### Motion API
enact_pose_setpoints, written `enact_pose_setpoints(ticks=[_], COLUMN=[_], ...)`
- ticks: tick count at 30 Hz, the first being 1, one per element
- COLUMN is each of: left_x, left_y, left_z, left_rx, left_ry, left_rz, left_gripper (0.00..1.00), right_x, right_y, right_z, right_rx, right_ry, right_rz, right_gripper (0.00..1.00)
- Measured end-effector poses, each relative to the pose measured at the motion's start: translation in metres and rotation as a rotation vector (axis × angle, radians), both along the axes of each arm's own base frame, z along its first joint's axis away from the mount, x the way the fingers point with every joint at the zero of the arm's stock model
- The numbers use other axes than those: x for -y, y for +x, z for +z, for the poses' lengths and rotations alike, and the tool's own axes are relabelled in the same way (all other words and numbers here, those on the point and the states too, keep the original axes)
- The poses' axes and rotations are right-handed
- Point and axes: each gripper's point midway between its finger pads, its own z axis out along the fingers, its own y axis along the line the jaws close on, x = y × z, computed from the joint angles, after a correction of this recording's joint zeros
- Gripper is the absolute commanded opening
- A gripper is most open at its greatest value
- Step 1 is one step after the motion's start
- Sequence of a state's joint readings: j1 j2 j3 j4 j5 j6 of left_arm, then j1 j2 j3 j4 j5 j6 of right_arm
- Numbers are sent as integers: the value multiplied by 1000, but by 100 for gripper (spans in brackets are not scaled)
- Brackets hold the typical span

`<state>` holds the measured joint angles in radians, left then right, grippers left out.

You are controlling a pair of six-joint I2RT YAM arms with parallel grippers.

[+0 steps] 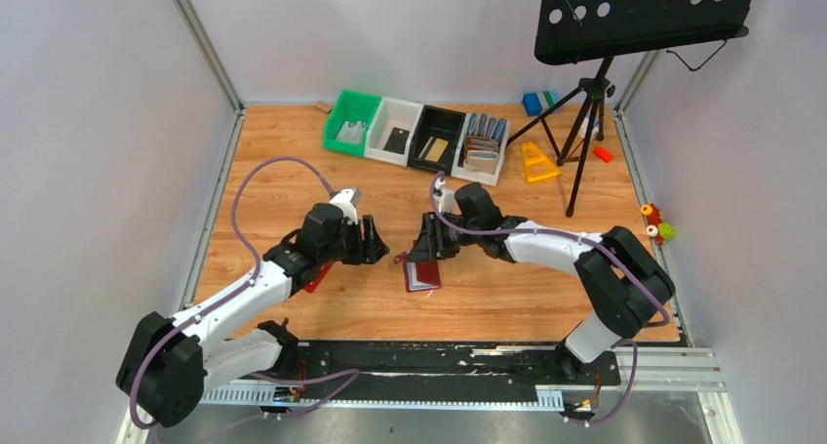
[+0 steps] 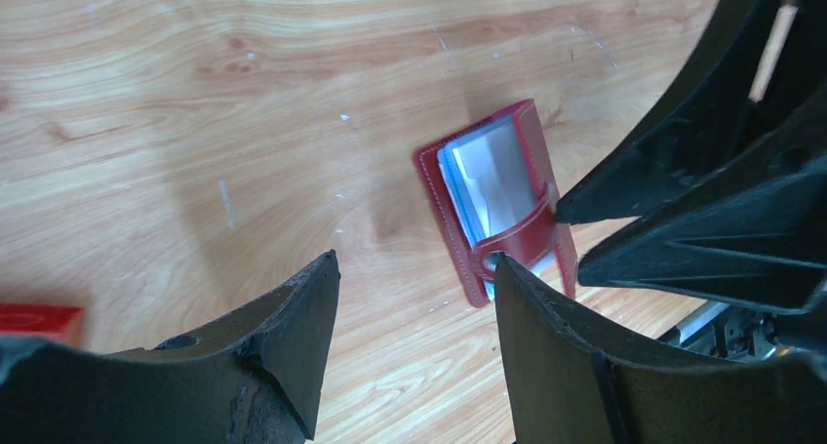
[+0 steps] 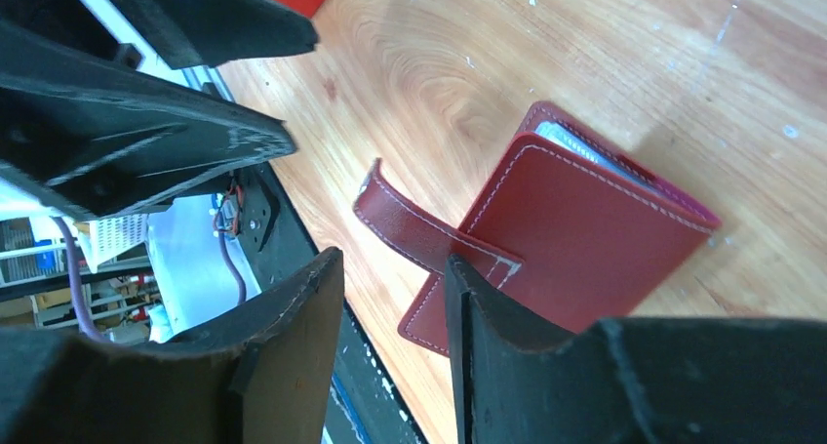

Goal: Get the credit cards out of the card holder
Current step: Close the card holder at the center of the board.

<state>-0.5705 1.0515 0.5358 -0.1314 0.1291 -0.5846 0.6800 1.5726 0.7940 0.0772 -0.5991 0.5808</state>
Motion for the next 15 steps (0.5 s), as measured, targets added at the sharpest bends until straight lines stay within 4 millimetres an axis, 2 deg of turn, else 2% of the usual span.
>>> enact_pose_setpoints(ticks=[3,7,12,15], left_x=[-9,-14,-16,-18], left_y=[0,-1,-7,-7], left_z=[2,5,1,6], left_rx=[2,8,6,37], left_ry=[-3,-14,-17,-20], left_rz=[20,26,20,22], left_gripper=[66,69,76,86], right_x=[-9,-6,-15,-15], right_y=[3,5,12,14], right_z=[-15,-53,-54,-50], right_rx=[-12,-62,-44,-24], right_ry=[-32,-113,-77,-76], right_rz=[10,-14,-2,-3], right_gripper=[39,38,39,40])
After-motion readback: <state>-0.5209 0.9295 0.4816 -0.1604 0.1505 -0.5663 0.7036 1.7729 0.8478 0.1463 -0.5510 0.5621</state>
